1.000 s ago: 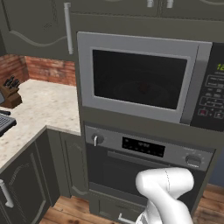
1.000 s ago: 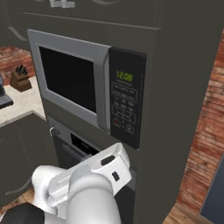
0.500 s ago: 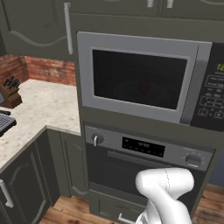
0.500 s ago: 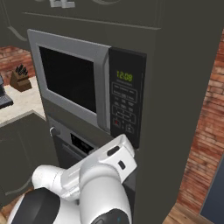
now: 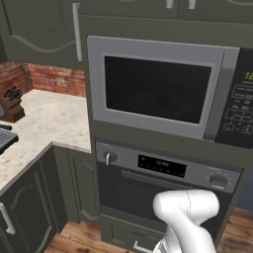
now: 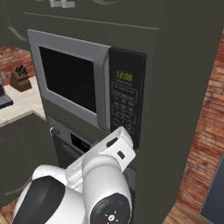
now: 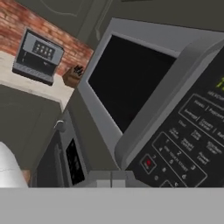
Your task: Transport the fish from the fridge to the microwave and turn on the microwave.
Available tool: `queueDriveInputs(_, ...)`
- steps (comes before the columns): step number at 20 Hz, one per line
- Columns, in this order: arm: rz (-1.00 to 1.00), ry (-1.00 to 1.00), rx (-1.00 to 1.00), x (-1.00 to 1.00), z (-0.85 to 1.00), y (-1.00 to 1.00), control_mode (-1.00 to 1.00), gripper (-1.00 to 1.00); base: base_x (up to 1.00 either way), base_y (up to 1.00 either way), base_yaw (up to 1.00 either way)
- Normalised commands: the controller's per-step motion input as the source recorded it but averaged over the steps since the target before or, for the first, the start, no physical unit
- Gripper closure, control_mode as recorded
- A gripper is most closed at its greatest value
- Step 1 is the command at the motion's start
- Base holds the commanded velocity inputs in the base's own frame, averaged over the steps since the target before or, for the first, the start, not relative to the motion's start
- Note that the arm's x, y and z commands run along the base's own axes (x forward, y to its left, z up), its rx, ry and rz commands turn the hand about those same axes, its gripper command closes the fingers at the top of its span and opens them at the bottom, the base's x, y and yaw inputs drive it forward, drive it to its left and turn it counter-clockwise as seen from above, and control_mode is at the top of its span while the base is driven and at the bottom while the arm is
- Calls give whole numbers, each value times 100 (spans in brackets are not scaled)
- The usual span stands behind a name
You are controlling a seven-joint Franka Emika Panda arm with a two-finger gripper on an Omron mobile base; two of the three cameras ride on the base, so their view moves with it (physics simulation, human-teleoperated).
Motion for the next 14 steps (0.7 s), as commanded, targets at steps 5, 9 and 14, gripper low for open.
queueDriveInputs(5,0,-4,-3,28,-5,3,-100,100,0,0,0)
queueDriveInputs(9,0,-3,-3,32,-18,0,-100,100,0,0,0)
queueDriveInputs(14,0,-5,-4,33,-26,3,-100,100,0,0,0)
